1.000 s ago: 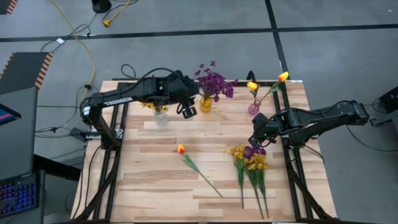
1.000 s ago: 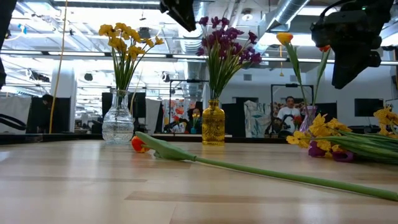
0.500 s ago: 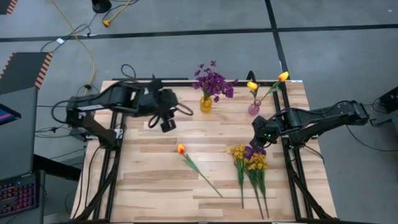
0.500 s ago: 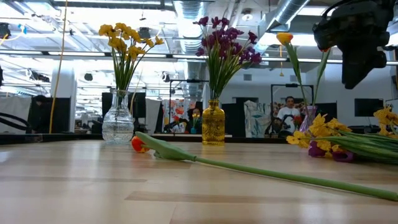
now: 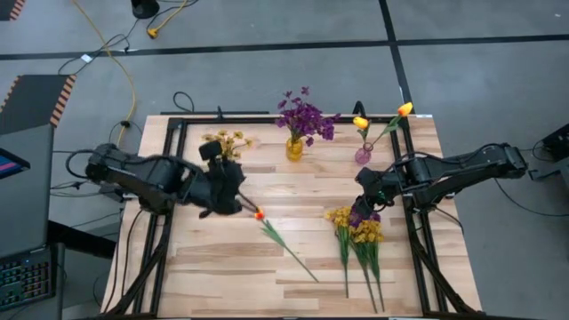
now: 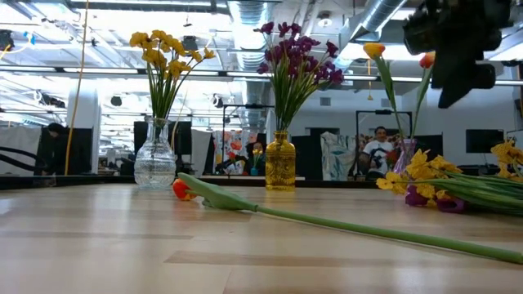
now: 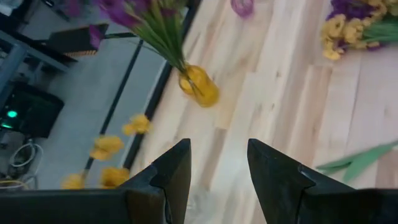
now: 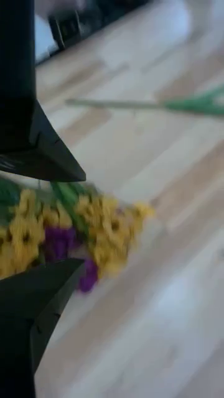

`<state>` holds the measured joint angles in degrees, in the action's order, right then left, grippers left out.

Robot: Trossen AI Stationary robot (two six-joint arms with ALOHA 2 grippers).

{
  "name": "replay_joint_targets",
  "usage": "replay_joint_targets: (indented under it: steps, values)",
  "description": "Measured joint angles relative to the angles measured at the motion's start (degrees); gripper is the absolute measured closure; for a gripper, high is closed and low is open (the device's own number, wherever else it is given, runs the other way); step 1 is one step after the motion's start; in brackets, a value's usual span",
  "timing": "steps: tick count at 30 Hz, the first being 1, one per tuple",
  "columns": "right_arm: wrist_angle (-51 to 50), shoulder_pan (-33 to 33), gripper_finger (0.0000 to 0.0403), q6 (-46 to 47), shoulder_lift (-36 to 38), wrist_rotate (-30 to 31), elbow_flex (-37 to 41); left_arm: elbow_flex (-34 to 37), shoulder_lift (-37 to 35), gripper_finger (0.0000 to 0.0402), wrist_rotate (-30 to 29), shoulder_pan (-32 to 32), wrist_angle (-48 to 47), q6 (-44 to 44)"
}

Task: Sort flowers into vase by color
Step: Put the left yellow flowers into the transparent vase

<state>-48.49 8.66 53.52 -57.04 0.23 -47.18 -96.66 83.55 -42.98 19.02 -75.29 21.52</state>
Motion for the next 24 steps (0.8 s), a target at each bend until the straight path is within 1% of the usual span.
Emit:
replay_joint_targets:
  steps: [5, 9, 13, 18, 21, 24]
  values:
    - [6.08, 1.14, 0.0164, 0.31, -0.02, -4.31, 0.0, 14.93, -5.01, 0.0255, 1.06, 2.29, 13.63, 0.13]
    - [9.68, 3.04, 0.0164, 3.21, -0.02, -4.68, 0.0, 25.22, -9.4, 0.0255, 3.67, 2.96, 25.3, -0.47]
    - [11.49, 6.14, 0.0164, 6.95, 0.0, -4.66, 0.0, 34.01, -12.25, 0.0255, 6.03, 2.93, 34.68, -1.73]
    - [11.78, 11.09, 0.0164, 13.56, -0.01, -2.43, 0.0, 41.57, -13.66, 0.0255, 6.79, 2.91, 45.94, -3.23]
    - [11.73, 14.11, 0.0164, 18.25, -0.45, -0.29, 0.0, 43.4, -13.31, 0.0255, 6.79, 2.9, 49.86, -3.29]
    - [12.54, 16.7, 0.0164, 22.06, -1.73, 0.62, 0.0, 45.0, -13.13, 0.0255, 6.99, 2.89, 53.18, -3.96]
